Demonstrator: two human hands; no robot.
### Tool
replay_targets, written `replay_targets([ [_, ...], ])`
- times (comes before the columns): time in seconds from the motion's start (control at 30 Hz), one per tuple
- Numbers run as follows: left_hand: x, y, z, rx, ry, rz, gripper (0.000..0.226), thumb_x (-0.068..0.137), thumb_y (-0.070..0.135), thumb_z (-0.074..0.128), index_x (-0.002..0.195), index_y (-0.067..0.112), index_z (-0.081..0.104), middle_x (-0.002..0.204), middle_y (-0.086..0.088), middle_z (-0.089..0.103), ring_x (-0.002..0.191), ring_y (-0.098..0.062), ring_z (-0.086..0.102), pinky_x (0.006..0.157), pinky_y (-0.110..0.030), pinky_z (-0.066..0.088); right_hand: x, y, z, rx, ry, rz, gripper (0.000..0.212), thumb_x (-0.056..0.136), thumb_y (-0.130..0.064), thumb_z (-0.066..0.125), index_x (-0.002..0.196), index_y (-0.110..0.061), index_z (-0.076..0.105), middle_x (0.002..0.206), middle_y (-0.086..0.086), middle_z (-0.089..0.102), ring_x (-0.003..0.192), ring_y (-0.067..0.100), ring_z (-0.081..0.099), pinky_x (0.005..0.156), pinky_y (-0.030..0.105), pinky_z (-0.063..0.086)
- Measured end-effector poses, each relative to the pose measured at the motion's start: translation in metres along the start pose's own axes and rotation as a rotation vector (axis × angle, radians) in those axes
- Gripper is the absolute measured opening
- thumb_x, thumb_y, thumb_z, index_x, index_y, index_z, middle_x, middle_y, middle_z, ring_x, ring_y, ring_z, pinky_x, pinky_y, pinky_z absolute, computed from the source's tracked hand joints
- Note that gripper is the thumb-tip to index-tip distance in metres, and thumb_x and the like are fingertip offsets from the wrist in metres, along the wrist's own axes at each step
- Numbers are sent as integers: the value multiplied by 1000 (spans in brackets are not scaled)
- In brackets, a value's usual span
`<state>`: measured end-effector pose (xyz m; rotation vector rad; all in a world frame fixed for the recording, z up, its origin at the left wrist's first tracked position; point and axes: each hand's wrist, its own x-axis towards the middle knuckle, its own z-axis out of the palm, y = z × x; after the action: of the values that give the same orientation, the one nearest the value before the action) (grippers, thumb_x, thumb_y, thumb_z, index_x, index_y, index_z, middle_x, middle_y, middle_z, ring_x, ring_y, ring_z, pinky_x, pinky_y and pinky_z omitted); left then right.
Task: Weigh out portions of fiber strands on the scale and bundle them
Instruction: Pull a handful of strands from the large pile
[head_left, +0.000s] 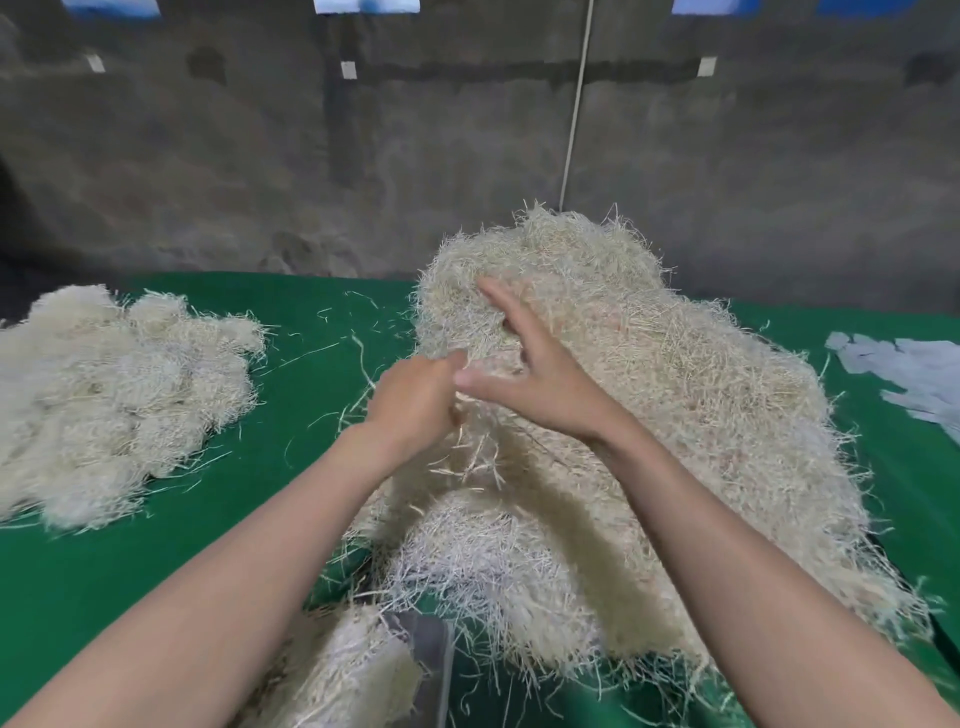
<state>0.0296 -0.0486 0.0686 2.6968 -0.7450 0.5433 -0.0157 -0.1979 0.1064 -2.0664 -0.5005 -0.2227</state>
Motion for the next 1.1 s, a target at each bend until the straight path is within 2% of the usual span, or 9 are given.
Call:
replay_targets([
  [0.13,-27,-12,-33,-105,49,67,23,77,-3,53,99,2,51,50,5,43,46,-19,48,42,-30,37,3,4,49,337,-230,354,92,73,-47,73,147,-21,24,149,9,33,127,20,44,105,40,40],
  [0.23,-50,-27,-46,-189,-71,32,32,79,-2,60,107,4,47,57,8,47,46,-2,43,38,-19,34,1,1,78,281,-233,435,90,77,-48,69,145,-7,25,133,6,44,115,37,53,87,29,51],
  [0.37,-74,-64,-66,-671,-348,-175,25,81,10,66,105,11,62,103,-5,63,84,-13,61,75,-20,51,1,-2,100,248,-111,437,30,83,-29,68,109,-16,64,119,22,60,107,37,58,100,56,40],
  [0.47,-91,-87,-74,-1124,-151,-400,14,84,16,62,96,20,68,109,-2,68,105,-16,61,84,-26,51,-4,-11,114,368,-36,494,50,84,-25,67,126,-2,53,134,20,51,117,24,52,107,50,36],
  [0.57,-112,-94,-72,-1025,-17,-401,29,79,42,62,107,45,57,111,20,60,95,2,58,77,-19,45,-12,-20,134,408,1,511,55,84,-23,66,130,1,46,130,12,53,113,19,54,102,33,40],
  [0.63,-128,-91,-63,-1021,-190,-351,33,78,53,57,110,56,48,116,26,52,88,9,52,79,-22,44,-22,-21,146,406,-22,523,19,85,-18,64,102,-10,61,84,-5,66,73,13,56,70,30,44],
  [0.7,-145,-88,-46,-942,-251,-360,22,85,42,57,104,52,52,123,12,59,80,6,53,76,-23,44,-36,-19,156,387,-43,562,5,85,-14,64,90,-17,63,65,-10,61,53,14,49,58,32,40],
  [0.87,-184,-89,-6,-906,-268,-405,21,87,31,63,103,42,54,130,14,49,117,-2,43,95,-19,30,-81,2,161,308,-100,570,34,79,-15,72,108,-26,57,127,1,52,100,15,60,77,23,54],
  [1.1,-198,-97,17,-803,-447,-464,36,86,38,64,118,21,61,133,2,54,118,-16,53,96,-29,40,-115,21,176,4,64,625,12,84,-2,65,83,-14,64,96,10,66,74,27,62,73,49,53],
])
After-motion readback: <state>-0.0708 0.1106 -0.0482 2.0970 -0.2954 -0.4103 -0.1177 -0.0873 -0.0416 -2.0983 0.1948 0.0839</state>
